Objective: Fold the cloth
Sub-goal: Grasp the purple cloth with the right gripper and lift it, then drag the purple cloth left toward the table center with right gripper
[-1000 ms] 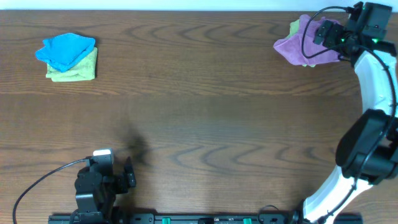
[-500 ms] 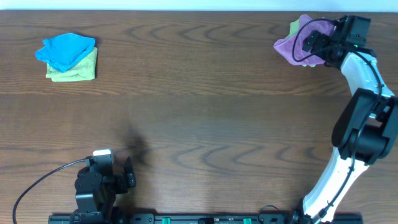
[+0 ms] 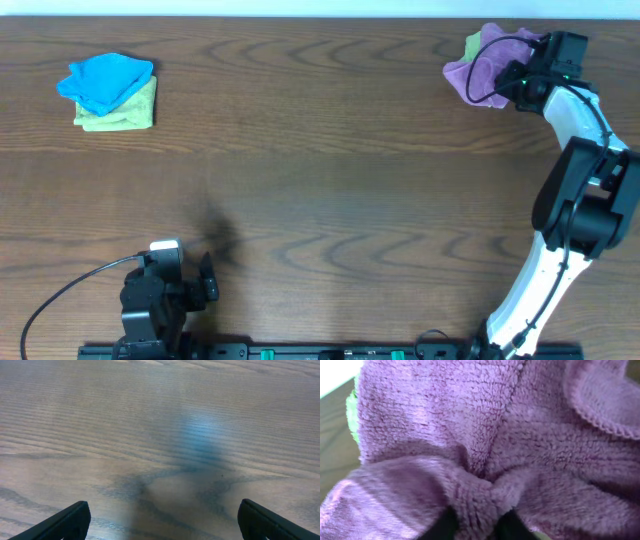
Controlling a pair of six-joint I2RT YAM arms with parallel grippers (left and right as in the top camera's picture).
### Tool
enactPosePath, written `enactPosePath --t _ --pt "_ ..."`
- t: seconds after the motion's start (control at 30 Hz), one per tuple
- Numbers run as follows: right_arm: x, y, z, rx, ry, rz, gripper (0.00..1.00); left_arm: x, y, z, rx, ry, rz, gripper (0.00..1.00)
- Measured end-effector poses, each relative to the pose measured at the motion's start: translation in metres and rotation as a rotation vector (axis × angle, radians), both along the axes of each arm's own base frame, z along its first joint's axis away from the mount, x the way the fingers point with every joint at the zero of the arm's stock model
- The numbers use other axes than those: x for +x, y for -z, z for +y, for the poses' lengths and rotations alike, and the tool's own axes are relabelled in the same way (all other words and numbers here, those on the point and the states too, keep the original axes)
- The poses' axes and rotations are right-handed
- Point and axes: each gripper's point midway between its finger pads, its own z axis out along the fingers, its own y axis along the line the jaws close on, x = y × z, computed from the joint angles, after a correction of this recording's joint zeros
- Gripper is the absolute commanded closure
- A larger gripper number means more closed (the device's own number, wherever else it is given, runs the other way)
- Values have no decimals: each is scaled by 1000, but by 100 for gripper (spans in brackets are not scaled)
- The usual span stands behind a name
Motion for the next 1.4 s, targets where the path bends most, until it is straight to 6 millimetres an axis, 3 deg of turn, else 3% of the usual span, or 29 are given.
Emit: enactPosePath --t 0.07,0.3,0.6,0.83,0.93,1.1,1.2,1.3,1.4 --pt "0 0 3 12 -10 -1 99 0 0 0 0 0 0 5" --pt "-3 -15 10 40 -31 -14 99 0 0 0 0 0 0 5" --pt "-15 -85 20 34 -53 -76 99 0 0 0 0 0 0 5" --pt "-29 -86 41 43 -96 -18 99 0 0 0 0 0 0 5" --pt "-34 -98 51 27 -137 -26 99 0 0 0 0 0 0 5" --pt "-48 -157 81 -18 -219 -107 99 0 0 0 0 0 0 5" --pt "-60 -190 113 -30 -283 -156 98 0 0 0 0 0 0 5" --pt "-70 -204 151 -26 -362 -172 98 0 0 0 0 0 0 5" --pt "-79 -204 194 -17 -453 -161 98 0 0 0 0 0 0 5"
